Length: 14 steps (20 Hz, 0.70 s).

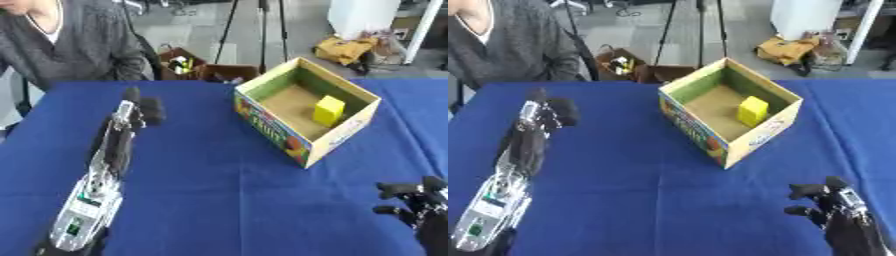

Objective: Pick up objects on the table and place them in the box.

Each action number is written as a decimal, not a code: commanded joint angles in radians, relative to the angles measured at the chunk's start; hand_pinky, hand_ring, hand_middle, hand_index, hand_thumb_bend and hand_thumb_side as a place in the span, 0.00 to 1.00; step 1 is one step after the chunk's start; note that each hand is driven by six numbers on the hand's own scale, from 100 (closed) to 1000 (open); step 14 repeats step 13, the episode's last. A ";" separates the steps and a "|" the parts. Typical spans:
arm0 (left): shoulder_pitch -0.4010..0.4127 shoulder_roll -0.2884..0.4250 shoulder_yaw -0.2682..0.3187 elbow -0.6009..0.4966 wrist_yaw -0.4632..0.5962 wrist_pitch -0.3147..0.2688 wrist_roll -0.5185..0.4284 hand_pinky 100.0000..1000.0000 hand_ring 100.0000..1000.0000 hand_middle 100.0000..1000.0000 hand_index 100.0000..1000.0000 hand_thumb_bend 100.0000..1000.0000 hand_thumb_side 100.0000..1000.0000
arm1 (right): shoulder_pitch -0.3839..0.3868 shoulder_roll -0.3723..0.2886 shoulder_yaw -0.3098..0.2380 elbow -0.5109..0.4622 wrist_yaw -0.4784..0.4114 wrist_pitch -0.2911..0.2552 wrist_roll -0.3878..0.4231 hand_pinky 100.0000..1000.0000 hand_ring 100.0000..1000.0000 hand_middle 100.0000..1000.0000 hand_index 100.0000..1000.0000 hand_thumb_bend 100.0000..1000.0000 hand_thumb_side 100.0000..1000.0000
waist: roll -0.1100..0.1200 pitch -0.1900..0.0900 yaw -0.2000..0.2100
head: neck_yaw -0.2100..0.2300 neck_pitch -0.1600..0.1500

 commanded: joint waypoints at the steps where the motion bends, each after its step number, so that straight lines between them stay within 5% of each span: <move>1: 0.005 -0.004 0.019 -0.003 0.038 -0.003 -0.015 0.64 0.52 0.49 0.62 0.15 1.00 | -0.007 -0.020 -0.010 -0.024 -0.005 -0.001 -0.005 0.62 0.89 0.53 0.62 0.00 0.97 | -0.002 -0.013 0.001 | 0.000 0.011; 14: 0.022 -0.029 0.021 0.015 0.047 0.022 -0.010 0.63 0.50 0.47 0.60 0.11 1.00 | -0.004 -0.014 -0.012 -0.021 0.000 -0.002 -0.009 0.62 0.89 0.53 0.62 0.00 0.98 | -0.002 -0.007 -0.003 | -0.001 0.017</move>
